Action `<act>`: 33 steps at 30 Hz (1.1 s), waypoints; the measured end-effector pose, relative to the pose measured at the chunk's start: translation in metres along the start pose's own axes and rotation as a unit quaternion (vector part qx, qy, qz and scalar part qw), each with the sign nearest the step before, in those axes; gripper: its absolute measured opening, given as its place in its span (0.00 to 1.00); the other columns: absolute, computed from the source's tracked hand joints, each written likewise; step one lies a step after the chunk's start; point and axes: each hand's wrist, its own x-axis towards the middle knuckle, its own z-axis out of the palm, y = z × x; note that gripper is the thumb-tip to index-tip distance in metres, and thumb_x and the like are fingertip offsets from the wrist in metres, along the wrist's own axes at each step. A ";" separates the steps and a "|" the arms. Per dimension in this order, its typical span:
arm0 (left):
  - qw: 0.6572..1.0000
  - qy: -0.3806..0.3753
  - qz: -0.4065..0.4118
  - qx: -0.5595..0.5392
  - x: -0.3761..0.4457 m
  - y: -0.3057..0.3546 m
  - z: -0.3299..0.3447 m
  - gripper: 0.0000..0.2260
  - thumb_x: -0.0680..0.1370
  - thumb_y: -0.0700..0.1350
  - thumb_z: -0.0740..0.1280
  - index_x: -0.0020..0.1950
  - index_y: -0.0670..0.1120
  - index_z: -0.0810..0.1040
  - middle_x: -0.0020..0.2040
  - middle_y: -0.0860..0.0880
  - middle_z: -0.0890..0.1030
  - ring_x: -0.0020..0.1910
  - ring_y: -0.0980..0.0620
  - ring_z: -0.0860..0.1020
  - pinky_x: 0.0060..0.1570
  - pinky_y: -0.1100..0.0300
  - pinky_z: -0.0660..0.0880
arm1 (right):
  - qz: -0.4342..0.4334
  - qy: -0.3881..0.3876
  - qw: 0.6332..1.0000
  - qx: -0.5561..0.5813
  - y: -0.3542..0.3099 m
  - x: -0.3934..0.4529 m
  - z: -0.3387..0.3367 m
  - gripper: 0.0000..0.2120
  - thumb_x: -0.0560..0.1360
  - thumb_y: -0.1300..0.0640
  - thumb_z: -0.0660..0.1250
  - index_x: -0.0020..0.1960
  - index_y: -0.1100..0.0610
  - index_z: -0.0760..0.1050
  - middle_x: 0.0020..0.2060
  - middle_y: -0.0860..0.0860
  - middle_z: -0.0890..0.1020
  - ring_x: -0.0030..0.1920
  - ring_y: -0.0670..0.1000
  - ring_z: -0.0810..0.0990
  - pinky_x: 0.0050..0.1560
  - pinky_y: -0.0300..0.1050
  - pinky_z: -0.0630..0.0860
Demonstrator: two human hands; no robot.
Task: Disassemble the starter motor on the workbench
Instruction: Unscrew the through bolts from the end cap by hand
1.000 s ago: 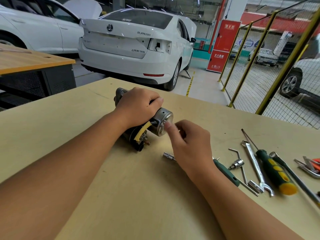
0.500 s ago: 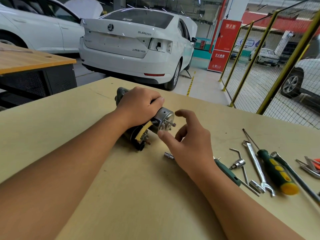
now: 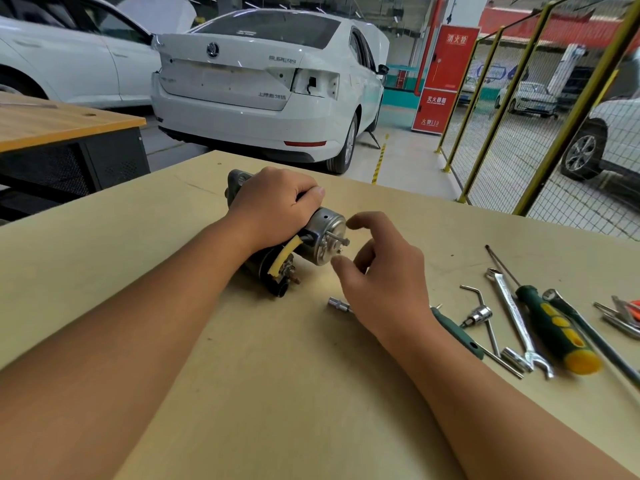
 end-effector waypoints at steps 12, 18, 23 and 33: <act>1.000 0.005 0.008 -0.001 0.002 -0.002 0.000 0.18 0.81 0.55 0.60 0.35 0.49 0.76 0.30 0.52 0.76 0.34 0.51 0.75 0.36 0.54 0.69 | -0.007 0.018 1.000 0.004 -0.008 -0.002 0.001 0.12 0.74 0.38 0.70 0.49 0.44 0.74 0.31 0.41 0.79 0.31 0.43 0.76 0.30 0.41 0.68; 1.000 0.006 0.007 0.006 0.002 -0.002 0.002 0.18 0.81 0.55 0.59 0.35 0.49 0.76 0.31 0.53 0.75 0.34 0.54 0.74 0.35 0.56 0.65 | -0.015 0.019 1.000 0.012 -0.005 -0.001 0.000 0.19 0.71 0.53 0.76 0.54 0.40 0.70 0.31 0.44 0.79 0.32 0.46 0.77 0.31 0.41 0.71; 1.000 0.005 0.008 0.004 0.003 -0.003 0.002 0.18 0.81 0.55 0.60 0.35 0.48 0.76 0.31 0.52 0.76 0.34 0.53 0.74 0.36 0.55 0.67 | -0.017 0.034 0.999 0.007 -0.008 -0.001 0.000 0.10 0.78 0.43 0.69 0.41 0.44 0.72 0.26 0.44 0.75 0.30 0.43 0.74 0.30 0.42 0.66; 1.000 0.001 0.005 0.007 0.002 -0.002 0.001 0.18 0.81 0.55 0.59 0.35 0.49 0.76 0.31 0.52 0.76 0.35 0.52 0.75 0.36 0.54 0.67 | -0.014 0.021 1.000 0.007 -0.004 0.000 0.000 0.09 0.75 0.51 0.72 0.46 0.42 0.72 0.33 0.39 0.78 0.33 0.44 0.76 0.31 0.39 0.67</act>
